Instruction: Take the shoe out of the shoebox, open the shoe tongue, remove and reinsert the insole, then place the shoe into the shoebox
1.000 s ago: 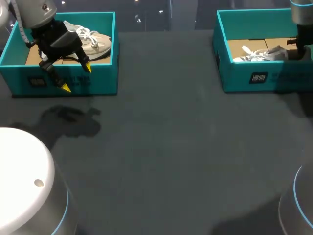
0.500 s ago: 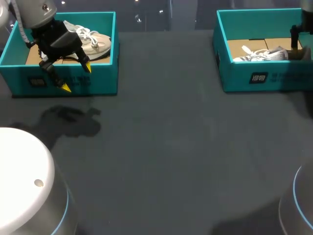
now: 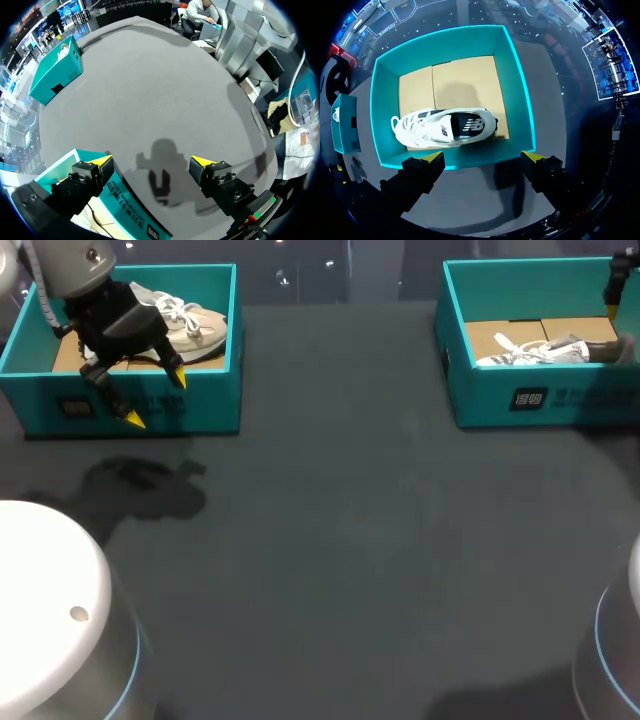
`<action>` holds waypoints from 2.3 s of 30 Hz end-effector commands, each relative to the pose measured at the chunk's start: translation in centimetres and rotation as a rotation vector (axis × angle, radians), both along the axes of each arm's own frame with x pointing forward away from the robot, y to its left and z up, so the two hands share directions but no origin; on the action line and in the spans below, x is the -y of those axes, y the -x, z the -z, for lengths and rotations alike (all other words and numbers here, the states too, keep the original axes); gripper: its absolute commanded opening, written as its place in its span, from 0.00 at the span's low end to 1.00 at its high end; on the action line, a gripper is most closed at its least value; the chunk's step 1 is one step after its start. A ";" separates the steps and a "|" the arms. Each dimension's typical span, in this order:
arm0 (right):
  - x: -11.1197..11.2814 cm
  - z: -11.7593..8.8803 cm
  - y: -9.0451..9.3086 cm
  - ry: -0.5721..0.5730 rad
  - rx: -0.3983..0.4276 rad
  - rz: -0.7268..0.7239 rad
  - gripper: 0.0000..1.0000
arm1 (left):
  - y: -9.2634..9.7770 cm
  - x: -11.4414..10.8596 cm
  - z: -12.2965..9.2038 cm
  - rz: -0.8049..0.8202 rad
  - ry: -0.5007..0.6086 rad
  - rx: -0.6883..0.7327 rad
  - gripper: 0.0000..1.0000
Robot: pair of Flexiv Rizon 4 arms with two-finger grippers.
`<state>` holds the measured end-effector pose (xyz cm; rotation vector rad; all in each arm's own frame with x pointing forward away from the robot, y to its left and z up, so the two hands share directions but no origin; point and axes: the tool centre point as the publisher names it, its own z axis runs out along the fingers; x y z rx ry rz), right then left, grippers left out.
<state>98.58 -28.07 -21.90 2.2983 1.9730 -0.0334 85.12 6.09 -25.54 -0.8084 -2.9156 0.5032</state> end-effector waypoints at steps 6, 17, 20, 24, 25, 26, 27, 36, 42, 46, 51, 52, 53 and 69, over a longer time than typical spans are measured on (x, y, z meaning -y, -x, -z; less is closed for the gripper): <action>-1.3 -4.9 4.2 0.007 0.048 -0.002 1.00 | 0.0 0.0 0.0 0.001 -0.002 0.000 1.00; -2.7 -6.4 6.2 -0.017 0.047 -0.019 1.00 | 0.0 0.0 0.0 0.001 -0.002 0.000 1.00; -2.7 -6.4 6.2 -0.017 0.047 -0.019 1.00 | 0.0 0.0 0.0 0.001 -0.002 0.000 1.00; -2.7 -6.4 6.2 -0.017 0.047 -0.019 1.00 | -0.9 -0.9 -0.5 0.114 -0.020 -0.010 1.00; -2.7 -6.4 6.2 -0.017 0.047 -0.019 1.00 | -1.6 -1.4 -0.7 0.136 -0.031 0.011 1.00; -2.7 -6.4 6.2 -0.017 0.047 -0.019 1.00 | -2.2 -2.0 -0.9 0.175 -0.056 0.034 1.00; -2.7 -6.4 6.2 -0.017 0.047 -0.019 1.00 | -2.9 -2.6 -1.0 0.259 -0.071 0.025 1.00; -2.7 -6.4 6.2 -0.017 0.047 -0.019 1.00 | -9.1 -9.4 -1.8 0.740 -0.178 0.227 1.00; -2.7 -6.4 6.2 -0.017 0.047 -0.019 1.00 | -9.9 -10.2 -1.5 0.751 -0.187 0.256 1.00; -2.7 -6.4 6.2 -0.017 0.047 -0.019 1.00 | -9.9 -10.2 -1.5 0.751 -0.187 0.256 1.00; -2.7 -6.4 6.2 -0.017 0.047 -0.019 1.00 | -10.5 -10.6 -1.5 0.775 -0.187 0.277 1.00; -2.7 -6.4 6.2 -0.017 0.047 -0.019 1.00 | -11.4 -11.1 -1.6 0.780 -0.180 0.280 1.00; -2.7 -6.4 6.2 -0.017 0.047 -0.019 1.00 | -12.2 -11.5 -1.5 0.787 -0.198 0.297 1.00; -2.7 -6.4 6.2 -0.017 0.047 -0.019 1.00 | -25.3 -16.3 -1.2 0.879 -0.136 0.261 1.00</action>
